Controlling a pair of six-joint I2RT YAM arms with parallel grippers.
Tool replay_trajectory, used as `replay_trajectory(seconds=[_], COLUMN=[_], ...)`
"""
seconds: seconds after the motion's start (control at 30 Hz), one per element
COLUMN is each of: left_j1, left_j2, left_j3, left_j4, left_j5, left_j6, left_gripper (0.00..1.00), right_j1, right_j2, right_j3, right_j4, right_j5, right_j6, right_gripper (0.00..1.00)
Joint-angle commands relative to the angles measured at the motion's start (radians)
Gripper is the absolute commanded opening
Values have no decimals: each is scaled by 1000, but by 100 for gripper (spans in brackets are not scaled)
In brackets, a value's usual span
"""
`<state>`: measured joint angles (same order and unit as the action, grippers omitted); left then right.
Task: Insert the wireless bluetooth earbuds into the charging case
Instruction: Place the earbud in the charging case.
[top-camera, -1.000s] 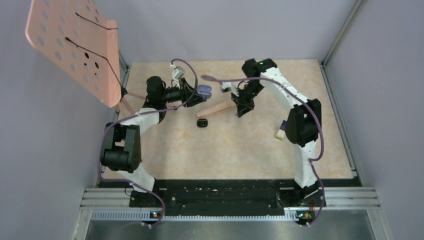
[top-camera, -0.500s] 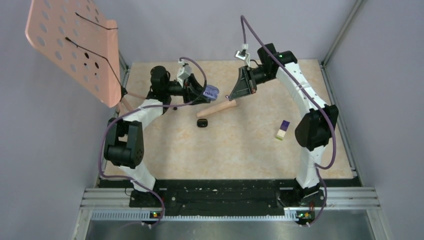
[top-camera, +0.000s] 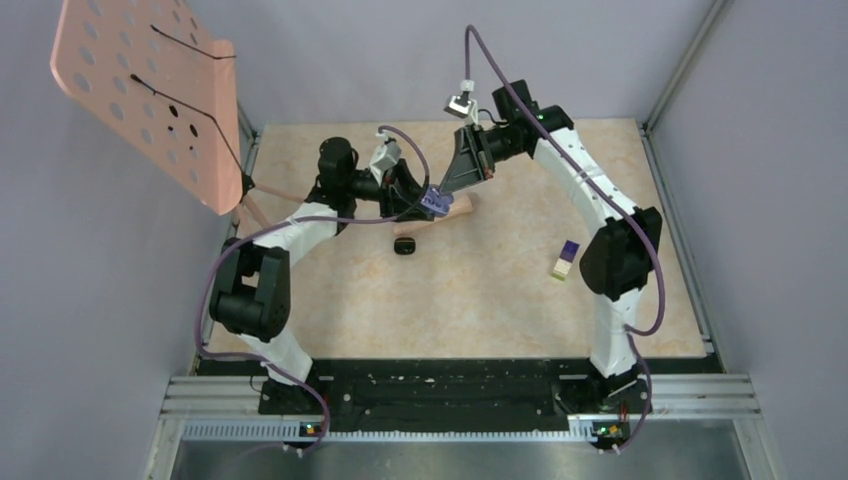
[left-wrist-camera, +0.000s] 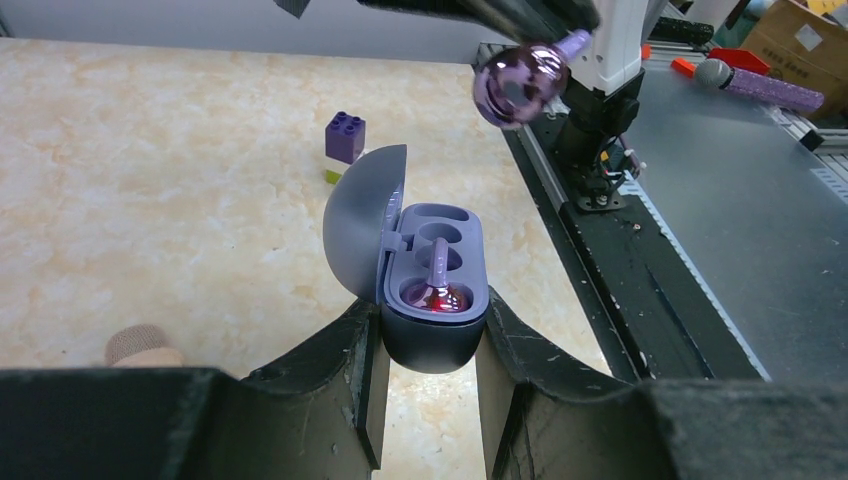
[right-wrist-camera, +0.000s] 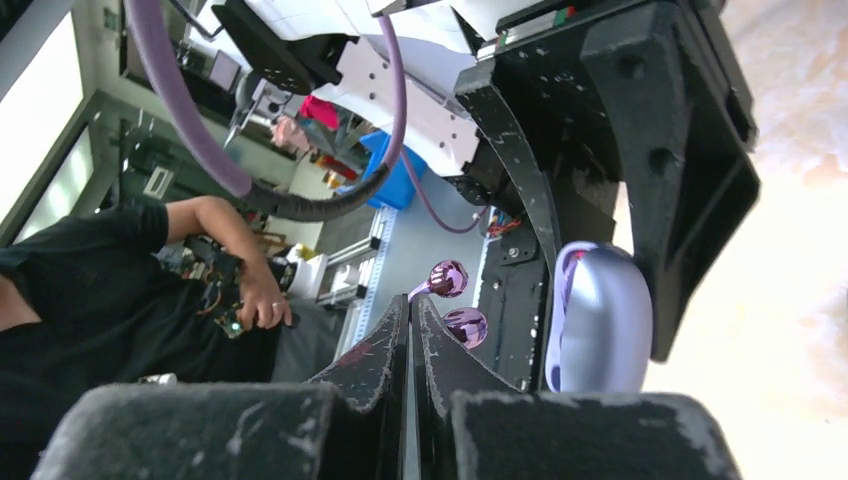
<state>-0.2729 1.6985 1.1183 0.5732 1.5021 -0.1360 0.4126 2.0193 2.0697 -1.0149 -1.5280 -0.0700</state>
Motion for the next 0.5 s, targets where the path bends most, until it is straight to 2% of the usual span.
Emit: replay_trajectory(seconds=[0.0,0.27,0.47], left_j1=[-5,-5,-5], left_j2=[-69,-75,-81], left_j3=[4,33,29], left_j4=[24,29,25], left_j5=[27,45,60], left_j6=[15,-17,-22], left_gripper=[0,0,0], right_j1=[34,35,29], right_j2=[-10,-73,-88], right_j3=[-20,-204,-226], right_j4=[137,324,387], right_j5=[-128,-128,-127], right_j6=[139,290,336], right_gripper=[0,0,0])
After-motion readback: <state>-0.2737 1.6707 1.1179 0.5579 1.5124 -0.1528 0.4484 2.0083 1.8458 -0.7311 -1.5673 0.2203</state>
